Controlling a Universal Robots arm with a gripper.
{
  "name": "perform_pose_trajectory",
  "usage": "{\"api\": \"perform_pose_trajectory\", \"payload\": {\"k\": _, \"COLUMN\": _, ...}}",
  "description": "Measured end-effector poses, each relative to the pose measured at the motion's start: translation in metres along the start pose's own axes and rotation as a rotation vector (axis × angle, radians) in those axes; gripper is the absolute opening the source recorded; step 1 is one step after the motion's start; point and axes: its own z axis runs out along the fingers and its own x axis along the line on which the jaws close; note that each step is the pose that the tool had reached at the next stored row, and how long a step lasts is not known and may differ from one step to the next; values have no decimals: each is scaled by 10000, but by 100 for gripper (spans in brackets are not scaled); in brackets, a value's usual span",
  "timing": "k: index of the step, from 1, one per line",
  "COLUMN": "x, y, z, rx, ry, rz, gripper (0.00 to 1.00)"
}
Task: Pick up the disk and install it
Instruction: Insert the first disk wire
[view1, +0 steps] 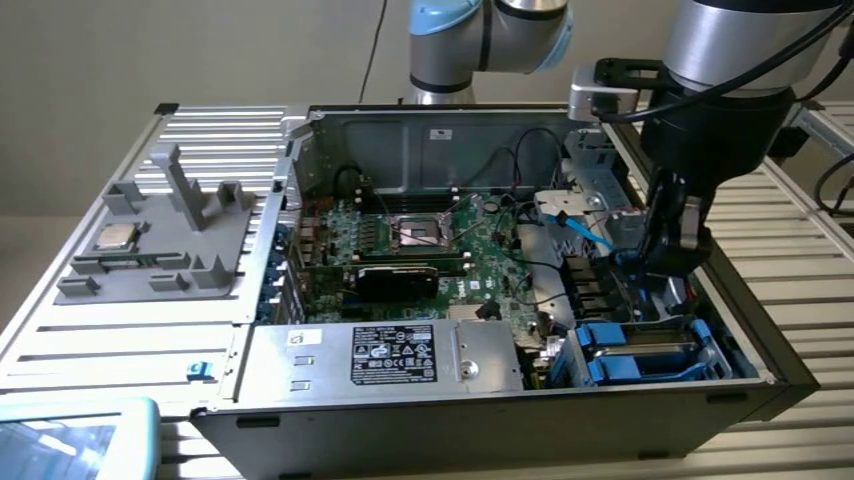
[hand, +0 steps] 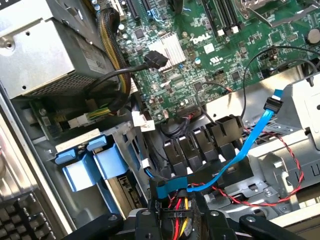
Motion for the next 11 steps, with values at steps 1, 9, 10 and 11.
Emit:
{"api": "perform_pose_trajectory", "payload": {"k": 1, "x": 4, "y": 8, "z": -2, "rx": 43, "ry": 44, "rz": -4, "gripper": 35}}
{"api": "perform_pose_trajectory", "payload": {"k": 9, "x": 16, "y": 42, "z": 33, "rx": 290, "ry": 92, "rz": 39, "gripper": 35}}
{"api": "perform_pose_trajectory", "payload": {"k": 10, "x": 20, "y": 50, "z": 36, "rx": 296, "ry": 104, "rz": 56, "gripper": 35}}
{"api": "perform_pose_trajectory", "payload": {"k": 11, "x": 22, "y": 54, "z": 41, "rx": 299, "ry": 115, "rz": 77, "gripper": 35}}
